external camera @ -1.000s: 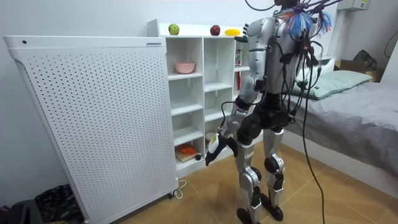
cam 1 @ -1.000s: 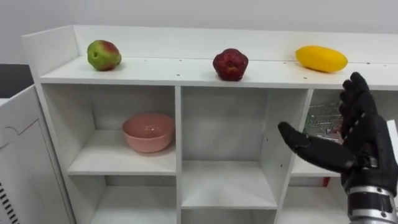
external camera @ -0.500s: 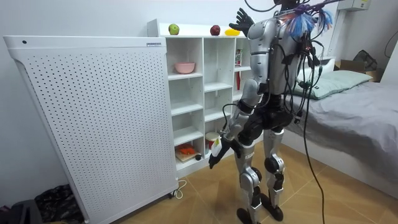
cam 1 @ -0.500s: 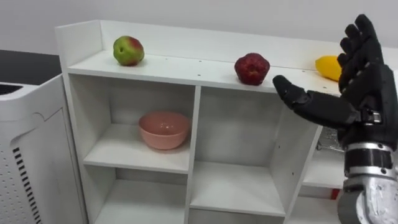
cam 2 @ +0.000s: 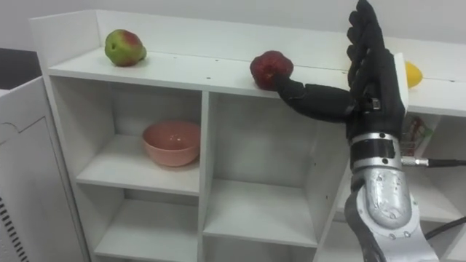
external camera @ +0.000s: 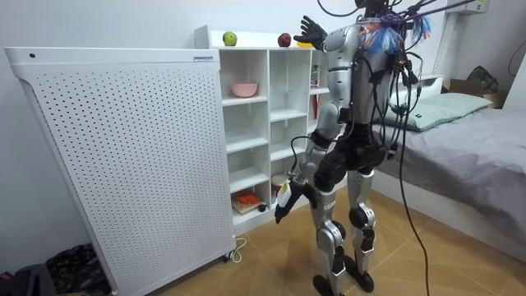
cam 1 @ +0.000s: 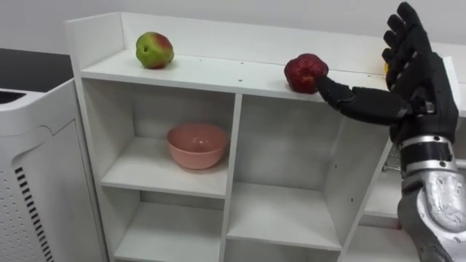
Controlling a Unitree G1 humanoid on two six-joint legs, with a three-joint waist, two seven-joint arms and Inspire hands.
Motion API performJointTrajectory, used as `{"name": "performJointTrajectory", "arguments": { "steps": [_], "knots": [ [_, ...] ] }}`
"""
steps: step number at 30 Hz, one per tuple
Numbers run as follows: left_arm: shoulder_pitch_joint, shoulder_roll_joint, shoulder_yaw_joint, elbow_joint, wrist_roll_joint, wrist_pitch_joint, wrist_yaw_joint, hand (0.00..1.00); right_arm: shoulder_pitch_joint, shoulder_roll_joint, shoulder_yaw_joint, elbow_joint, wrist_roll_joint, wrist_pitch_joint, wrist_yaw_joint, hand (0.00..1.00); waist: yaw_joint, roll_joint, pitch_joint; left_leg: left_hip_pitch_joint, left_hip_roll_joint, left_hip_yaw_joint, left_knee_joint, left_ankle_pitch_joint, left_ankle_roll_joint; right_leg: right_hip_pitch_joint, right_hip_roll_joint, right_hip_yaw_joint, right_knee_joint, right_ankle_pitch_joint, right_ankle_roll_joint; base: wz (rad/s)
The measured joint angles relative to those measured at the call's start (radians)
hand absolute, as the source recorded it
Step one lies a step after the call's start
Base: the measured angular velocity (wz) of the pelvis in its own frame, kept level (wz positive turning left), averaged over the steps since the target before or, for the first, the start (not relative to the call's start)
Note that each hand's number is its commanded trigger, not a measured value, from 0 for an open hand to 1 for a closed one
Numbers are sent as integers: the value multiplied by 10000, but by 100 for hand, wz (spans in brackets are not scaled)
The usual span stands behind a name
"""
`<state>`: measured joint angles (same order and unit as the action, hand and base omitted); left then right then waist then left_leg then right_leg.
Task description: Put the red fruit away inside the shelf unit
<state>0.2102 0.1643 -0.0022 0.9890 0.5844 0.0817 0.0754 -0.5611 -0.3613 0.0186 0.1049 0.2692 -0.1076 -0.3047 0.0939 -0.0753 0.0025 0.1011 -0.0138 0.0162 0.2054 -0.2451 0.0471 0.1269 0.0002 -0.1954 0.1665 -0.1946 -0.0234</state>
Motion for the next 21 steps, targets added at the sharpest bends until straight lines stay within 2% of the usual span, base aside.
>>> {"name": "performJointTrajectory", "arguments": {
  "steps": [3, 5, 7, 14, 17, 21],
  "knots": [
    [13, 93, 5, -155, 2, 31, -1, 0, -116, -39, 1, 279, -4, 46, 23, 0, -3, -109, -10, -14, 1, -35, -1, 22, -14, 2, -2, -122, -1, 0, 0, 3],
    [87, 162, 6, -331, 1, 64, -18, 0, -177, -108, 1, 446, -2, 185, 27, 0, 1, -257, -11, -27, 1, -65, 1, 51, -28, 8, -32, -291, -1, 0, 0, 5],
    [180, 163, 2, -423, 1, 73, -71, 0, -189, -111, 7, 456, 0, 212, 39, 0, 5, -299, -29, -27, -1, -73, 16, 58, -30, 30, -65, -312, 0, 0, 0, 3],
    [311, 266, 1, -492, -13, 70, -277, 0, -430, -268, 20, 768, 363, 210, 364, 0, 11, -331, -2, -28, -23, -202, 27, 63, -26, 114, -104, -583, 32, 1, -2, 6],
    [331, 326, 1, -489, -13, 58, -336, 0, -867, -323, 65, 1223, 552, 215, 362, 0, 36, -349, 15, -25, -22, -217, -18, 67, -32, 107, -100, -576, 31, 8, -14, 4],
    [326, 365, 4, -487, -13, 35, -388, 0, -1028, -343, 232, 1289, 547, 211, 395, 0, 180, -368, 13, -22, -21, -214, -6, 79, -42, 108, -95, -571, 28, 10, -17, 0]
  ]
}}
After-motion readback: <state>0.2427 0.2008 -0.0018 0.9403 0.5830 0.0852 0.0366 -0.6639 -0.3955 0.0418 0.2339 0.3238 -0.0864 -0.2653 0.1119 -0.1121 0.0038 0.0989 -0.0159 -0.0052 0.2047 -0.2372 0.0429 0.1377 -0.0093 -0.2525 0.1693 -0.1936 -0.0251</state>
